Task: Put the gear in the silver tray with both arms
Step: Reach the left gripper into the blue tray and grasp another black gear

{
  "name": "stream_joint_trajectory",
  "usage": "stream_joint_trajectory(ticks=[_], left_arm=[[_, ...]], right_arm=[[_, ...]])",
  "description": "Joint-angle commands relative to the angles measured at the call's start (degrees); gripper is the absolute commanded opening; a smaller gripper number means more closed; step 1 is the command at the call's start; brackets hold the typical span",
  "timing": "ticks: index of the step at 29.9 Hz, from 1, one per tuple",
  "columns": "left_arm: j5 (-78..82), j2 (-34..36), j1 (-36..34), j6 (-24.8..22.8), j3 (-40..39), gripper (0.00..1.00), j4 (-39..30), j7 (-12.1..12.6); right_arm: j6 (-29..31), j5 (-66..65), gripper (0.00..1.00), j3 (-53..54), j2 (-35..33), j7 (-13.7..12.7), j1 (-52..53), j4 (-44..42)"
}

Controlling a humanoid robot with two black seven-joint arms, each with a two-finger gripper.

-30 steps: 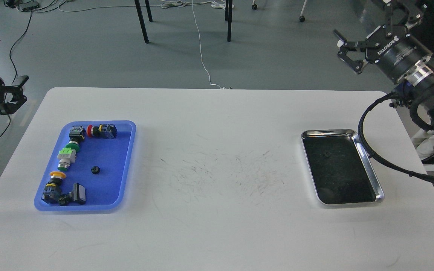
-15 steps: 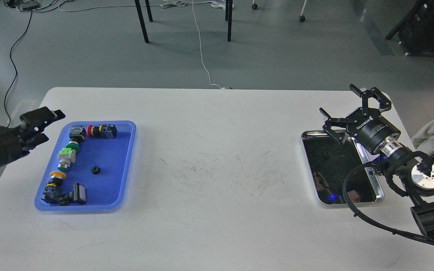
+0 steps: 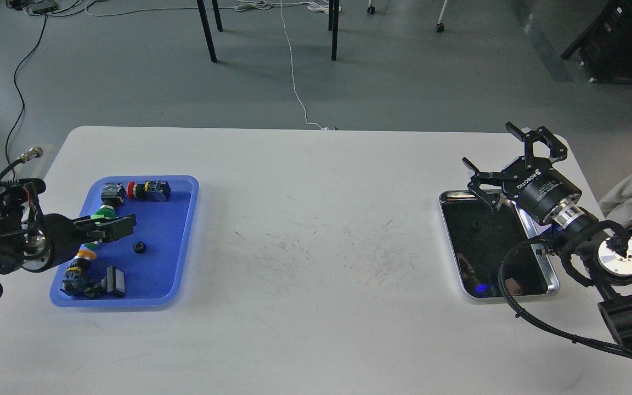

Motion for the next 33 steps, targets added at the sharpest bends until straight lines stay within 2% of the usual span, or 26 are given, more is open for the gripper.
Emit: stream_joint_trajectory(ticks=[1, 6, 14, 18, 33], left_arm=[[3.4, 0.1, -3.0, 3.3, 6.9, 0.95, 0.6, 0.0], [6.3, 0.1, -5.3, 7.0, 12.6, 0.95, 1.8, -0.8], [7.9, -0.2, -5.0, 7.8, 14.8, 0.9, 2.4, -1.0], [8.0, -0.6, -5.1, 8.1, 15.3, 0.87, 3.5, -1.8], [9.8, -2.9, -5.0, 8.0, 16.2, 0.64, 7.7, -3.2]], right_arm=[[0.0, -0.1, 0.97, 0.0, 0.0, 0.0, 0.0, 0.0], [0.0, -0.1, 0.97, 0.1, -0.4, 0.0, -0.1, 0.0], [0.0, -0.1, 0.97, 0.1, -0.9, 0.0, -0.4, 0.0], [0.0, -0.1, 0.97, 0.2, -0.9, 0.0, -0.3, 0.0], [0.0, -0.1, 0.97, 0.1, -0.9, 0.0, -0.3, -0.1]])
